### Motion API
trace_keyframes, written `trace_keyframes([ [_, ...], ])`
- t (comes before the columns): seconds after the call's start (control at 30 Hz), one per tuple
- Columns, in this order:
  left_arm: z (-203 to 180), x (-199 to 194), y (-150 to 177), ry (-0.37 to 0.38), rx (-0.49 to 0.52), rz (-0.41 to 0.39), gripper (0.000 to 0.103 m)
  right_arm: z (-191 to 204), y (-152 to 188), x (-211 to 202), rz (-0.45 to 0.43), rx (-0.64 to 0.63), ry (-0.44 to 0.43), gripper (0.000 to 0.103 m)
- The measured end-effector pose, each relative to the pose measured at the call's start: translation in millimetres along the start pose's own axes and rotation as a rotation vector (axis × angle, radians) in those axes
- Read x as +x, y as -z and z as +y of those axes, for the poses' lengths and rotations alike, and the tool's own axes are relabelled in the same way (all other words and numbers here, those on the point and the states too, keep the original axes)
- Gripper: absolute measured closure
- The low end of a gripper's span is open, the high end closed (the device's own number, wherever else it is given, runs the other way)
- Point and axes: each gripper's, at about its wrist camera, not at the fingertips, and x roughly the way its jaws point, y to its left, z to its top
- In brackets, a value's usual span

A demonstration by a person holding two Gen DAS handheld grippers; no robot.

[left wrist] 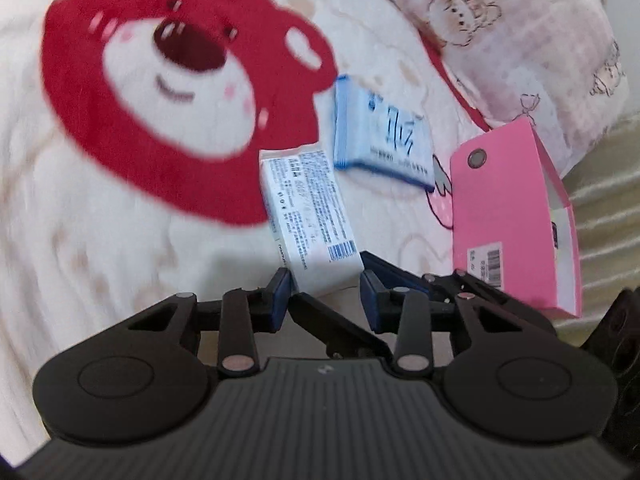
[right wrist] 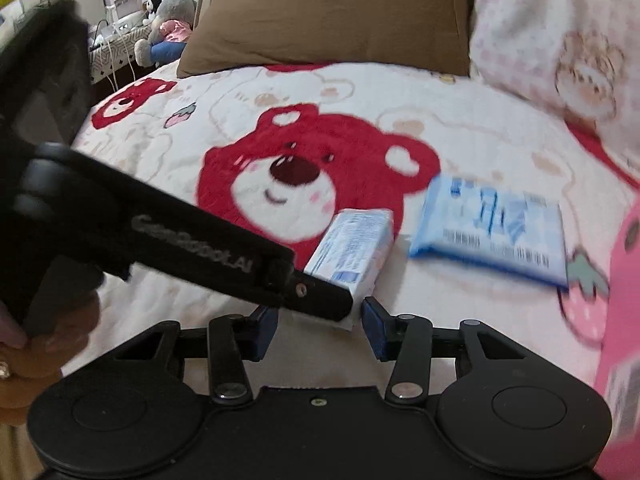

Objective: Organize objects
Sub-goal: 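Lower the left gripper and close it on the small white box, then lift the white box with the left gripper and carry it toward the pink box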

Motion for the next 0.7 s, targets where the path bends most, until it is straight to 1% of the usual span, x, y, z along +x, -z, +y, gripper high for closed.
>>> trace_keyframes([
  [0.1,-8.1,1.0,5.9,-0.020,0.054,0.002,0.067,-0.5,8.5,-4.4,0.018,0.012,-0.006,0.048],
  [0.23,-14.1,-4.0,5.6,-0.032,0.081,-0.027,0.067,-1.0,7.7,-7.9,-0.002,0.018,0.020,0.048],
  [0.3,-17.4,-7.2,3.8,-0.059,0.118,-0.040,0.067,-1.1,7.7,-8.3,-0.006,0.018,0.033,0.047],
  [0.37,-20.9,-6.0,2.3,-0.098,0.159,-0.029,0.067,-1.5,7.4,-6.8,-0.006,0.017,0.039,0.043],
  [0.53,-14.5,-2.2,-2.9,-0.099,0.139,-0.044,0.067,2.6,7.8,2.4,0.009,-0.020,0.057,0.042],
  [0.6,-11.6,-1.0,-6.0,-0.109,0.130,-0.068,0.067,3.9,7.7,5.3,0.005,-0.025,0.057,0.042],
  [0.67,-10.8,2.0,-9.5,-0.135,0.140,-0.080,0.067,4.4,6.8,8.0,-0.001,-0.021,0.057,0.042],
  [0.7,-11.2,2.2,-10.1,-0.144,0.153,-0.092,0.067,5.2,5.8,8.8,-0.007,-0.023,0.058,0.049],
])
